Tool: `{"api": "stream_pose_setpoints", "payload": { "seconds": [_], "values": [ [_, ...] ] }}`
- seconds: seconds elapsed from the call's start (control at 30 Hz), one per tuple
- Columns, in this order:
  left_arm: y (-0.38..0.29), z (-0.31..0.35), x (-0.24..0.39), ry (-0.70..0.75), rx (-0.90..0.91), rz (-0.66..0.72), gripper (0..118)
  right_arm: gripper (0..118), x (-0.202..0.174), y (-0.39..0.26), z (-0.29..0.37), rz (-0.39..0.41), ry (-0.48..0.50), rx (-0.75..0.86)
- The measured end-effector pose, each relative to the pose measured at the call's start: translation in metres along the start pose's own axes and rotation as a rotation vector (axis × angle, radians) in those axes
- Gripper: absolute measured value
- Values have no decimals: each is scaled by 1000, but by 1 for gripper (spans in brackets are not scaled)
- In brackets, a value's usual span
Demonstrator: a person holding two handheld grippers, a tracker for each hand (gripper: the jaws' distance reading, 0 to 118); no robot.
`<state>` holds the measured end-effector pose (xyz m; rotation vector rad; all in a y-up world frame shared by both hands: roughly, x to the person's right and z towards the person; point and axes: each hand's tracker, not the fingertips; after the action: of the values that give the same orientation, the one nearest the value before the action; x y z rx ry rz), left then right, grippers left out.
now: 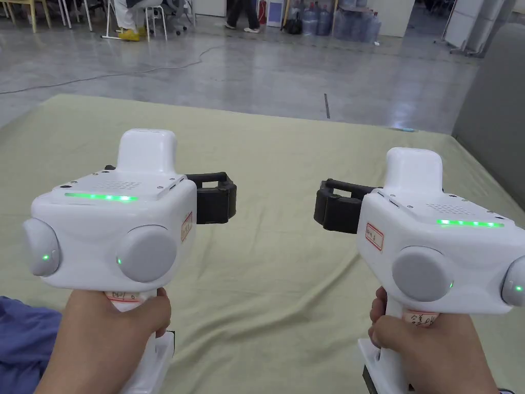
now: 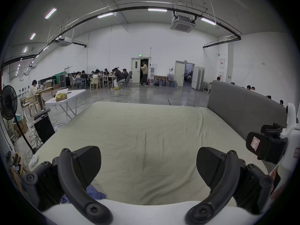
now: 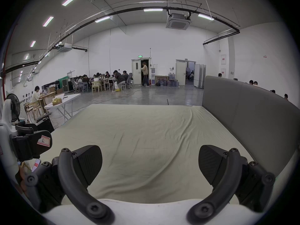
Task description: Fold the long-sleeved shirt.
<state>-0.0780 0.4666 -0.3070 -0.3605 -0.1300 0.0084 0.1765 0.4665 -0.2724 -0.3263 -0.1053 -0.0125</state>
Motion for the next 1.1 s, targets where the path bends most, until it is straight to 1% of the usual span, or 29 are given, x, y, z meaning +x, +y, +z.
{"api": "stream_pose_setpoints", "payload": {
  "seconds": [0.43,0.83,0.9,1.1],
  "values": [
    [-2,0,0,-9,-2,-6,118,118,0,0,1,-2,4,2],
    [1,2,-1,-9,4,1,118,118,-2,1,5,14,6,19],
    [1,3,-1,-11,5,2,118,118,-3,1,6,13,-7,33],
    [1,4,-1,-14,6,3,118,118,-3,0,7,10,-8,36]
  ]
}}
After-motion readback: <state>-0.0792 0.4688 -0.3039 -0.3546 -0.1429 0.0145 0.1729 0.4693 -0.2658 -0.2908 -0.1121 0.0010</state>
